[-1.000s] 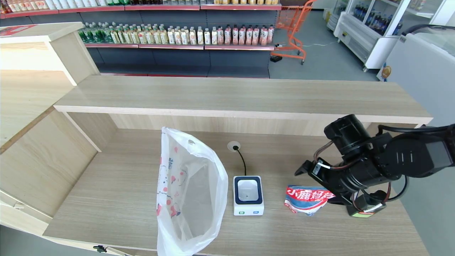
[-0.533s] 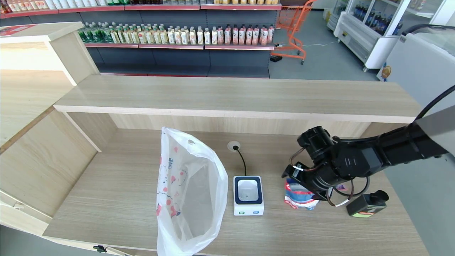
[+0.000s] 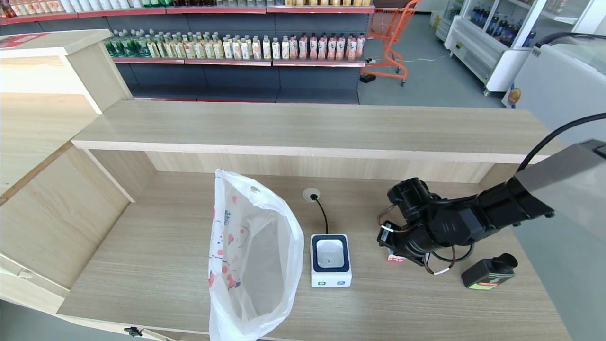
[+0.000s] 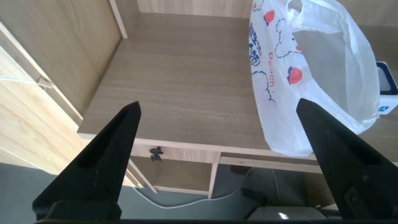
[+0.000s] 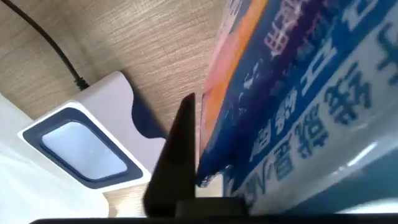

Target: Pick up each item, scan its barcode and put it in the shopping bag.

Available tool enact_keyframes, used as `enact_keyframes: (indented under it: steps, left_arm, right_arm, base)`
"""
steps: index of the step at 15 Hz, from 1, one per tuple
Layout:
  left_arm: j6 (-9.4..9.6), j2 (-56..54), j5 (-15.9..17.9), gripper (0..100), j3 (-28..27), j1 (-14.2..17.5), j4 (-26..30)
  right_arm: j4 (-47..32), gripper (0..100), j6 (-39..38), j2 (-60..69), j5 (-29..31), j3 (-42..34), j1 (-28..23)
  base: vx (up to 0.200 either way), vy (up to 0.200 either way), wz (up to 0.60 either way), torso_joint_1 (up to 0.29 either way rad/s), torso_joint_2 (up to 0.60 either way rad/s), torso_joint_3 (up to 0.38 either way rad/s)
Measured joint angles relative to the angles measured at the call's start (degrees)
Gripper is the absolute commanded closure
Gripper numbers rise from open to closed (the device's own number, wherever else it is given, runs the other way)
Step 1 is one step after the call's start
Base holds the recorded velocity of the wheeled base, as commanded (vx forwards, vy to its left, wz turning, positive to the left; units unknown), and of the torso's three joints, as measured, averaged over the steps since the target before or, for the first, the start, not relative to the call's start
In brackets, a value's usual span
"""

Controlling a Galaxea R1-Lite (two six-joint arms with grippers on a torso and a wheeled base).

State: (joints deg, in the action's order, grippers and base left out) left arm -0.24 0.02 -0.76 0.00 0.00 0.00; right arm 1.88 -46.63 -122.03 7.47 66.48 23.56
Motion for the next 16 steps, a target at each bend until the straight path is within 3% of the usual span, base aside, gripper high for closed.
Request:
enact_keyframes:
  steps: [8,13,16]
  left_arm:
    - [0.02,0.0,0.0,0,0.0,0.0,0.0]
    - [0.00,0.0,0.0,0,0.0,0.0,0.0]
    - [0.02,0.0,0.0,0,0.0,0.0,0.0]
  right_arm:
    - [0.7,100,12.5,7.6,-0.9,-2.9,-1.9]
    - [0.5,100,15.3,20.9,-10.3,-11.1,-1.5]
    - [3.8,100,16.7,24.4,-10.8,-14.9,-1.5]
  base:
    - [0.000,0.000,0.00,0.000,0.00,0.000]
    - [0.000,0.000,0.00,0.000,0.00,0.000]
    - [0.000,0.000,0.00,0.000,0.00,0.000]
